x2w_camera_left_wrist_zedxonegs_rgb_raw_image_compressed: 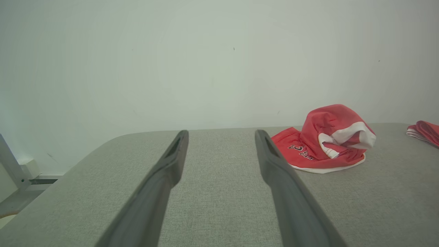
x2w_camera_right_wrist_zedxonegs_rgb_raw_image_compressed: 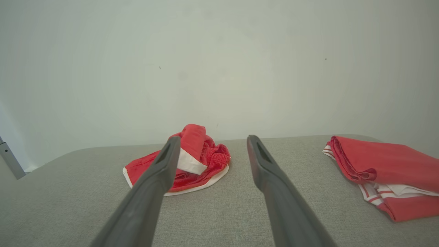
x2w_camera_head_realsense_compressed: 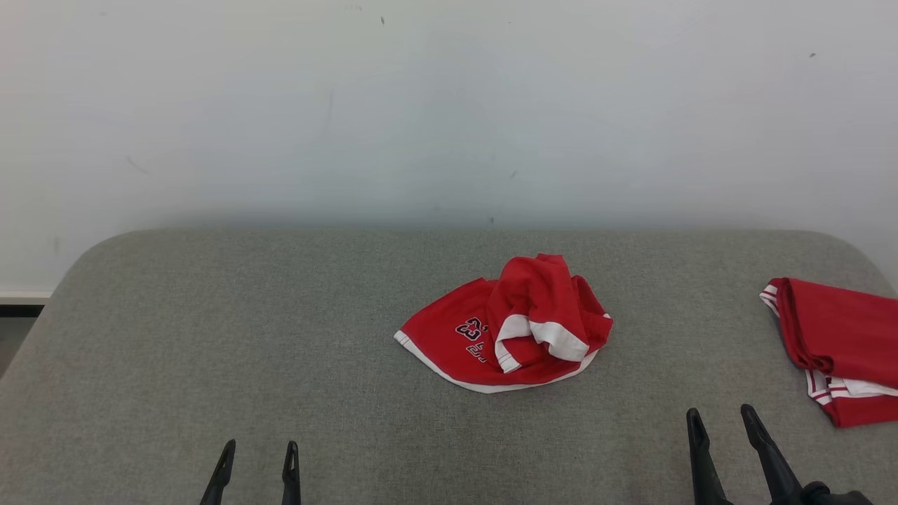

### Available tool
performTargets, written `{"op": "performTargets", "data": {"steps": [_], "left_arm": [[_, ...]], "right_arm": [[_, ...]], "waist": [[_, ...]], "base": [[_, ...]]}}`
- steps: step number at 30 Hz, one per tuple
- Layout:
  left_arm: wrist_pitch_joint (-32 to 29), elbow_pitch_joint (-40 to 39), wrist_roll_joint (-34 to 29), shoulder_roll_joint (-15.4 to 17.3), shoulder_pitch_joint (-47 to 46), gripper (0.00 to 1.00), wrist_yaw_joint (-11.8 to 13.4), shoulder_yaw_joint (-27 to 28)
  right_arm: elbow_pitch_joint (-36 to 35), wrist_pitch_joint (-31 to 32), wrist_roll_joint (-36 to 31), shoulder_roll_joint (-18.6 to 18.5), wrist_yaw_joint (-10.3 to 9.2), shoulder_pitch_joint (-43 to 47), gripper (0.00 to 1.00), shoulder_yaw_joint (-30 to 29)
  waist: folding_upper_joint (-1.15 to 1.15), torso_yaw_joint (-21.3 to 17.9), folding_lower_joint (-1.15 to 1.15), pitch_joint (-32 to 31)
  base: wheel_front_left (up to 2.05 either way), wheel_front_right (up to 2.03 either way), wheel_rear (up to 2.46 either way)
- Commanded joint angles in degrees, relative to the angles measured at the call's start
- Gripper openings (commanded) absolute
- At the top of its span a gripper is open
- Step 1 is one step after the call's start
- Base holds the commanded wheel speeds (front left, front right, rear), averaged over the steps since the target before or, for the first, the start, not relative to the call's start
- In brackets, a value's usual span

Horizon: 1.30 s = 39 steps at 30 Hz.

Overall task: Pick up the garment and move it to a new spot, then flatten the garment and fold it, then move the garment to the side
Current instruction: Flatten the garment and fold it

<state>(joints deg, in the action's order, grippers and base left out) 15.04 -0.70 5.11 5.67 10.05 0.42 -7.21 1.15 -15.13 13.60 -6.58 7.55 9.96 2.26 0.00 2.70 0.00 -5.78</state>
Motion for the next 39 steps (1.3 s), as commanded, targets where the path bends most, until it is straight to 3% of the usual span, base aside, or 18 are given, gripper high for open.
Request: {"op": "performTargets", "data": {"steps": [1, 20, 25, 35, 39], "left_arm": [[0.1, 0.2, -0.7, -0.3, 0.2, 1.0, -0.4, 0.3], [0.1, 1.0, -2.3, -1.5, 0.5, 1.0, -2.4, 0.9], [0.1, 2.4, -2.7, -1.4, -2.7, 1.0, -4.1, -0.5], [0.1, 11.5, -2.0, -2.2, -17.5, 1.0, -7.5, -10.8], [-1.0, 20.0, 7.1, -2.7, -25.4, 1.0, -7.8, -16.1]], "right_arm": [[-0.1, 0.0, -0.1, -0.2, -0.15, 0.5, 1.0, 0.1], [-0.3, 0.0, 0.2, -0.2, -0.15, 1.0, 1.0, -0.3], [-0.3, 0.0, 0.2, -0.6, -0.15, 0.2, 1.0, -0.1], [-1.2, 0.0, -0.2, -1.8, -0.15, -2.7, 1.0, -1.1], [-1.6, 0.0, -0.6, -1.9, -0.15, -4.4, 1.0, -1.0]], "waist": [[0.0, -0.1, 0.0, 0.1], [0.0, 0.1, 0.0, 0.1], [0.0, -0.2, 0.0, 1.2], [0.0, -4.3, 0.0, 6.2], [0.0, -6.9, 0.0, 9.6]], "base": [[0.0, 0.0, 0.0], [0.0, 0.0, 0.0], [0.0, 0.0, 0.0], [0.0, 0.0, 0.0], [0.0, 0.0, 0.0]]}}
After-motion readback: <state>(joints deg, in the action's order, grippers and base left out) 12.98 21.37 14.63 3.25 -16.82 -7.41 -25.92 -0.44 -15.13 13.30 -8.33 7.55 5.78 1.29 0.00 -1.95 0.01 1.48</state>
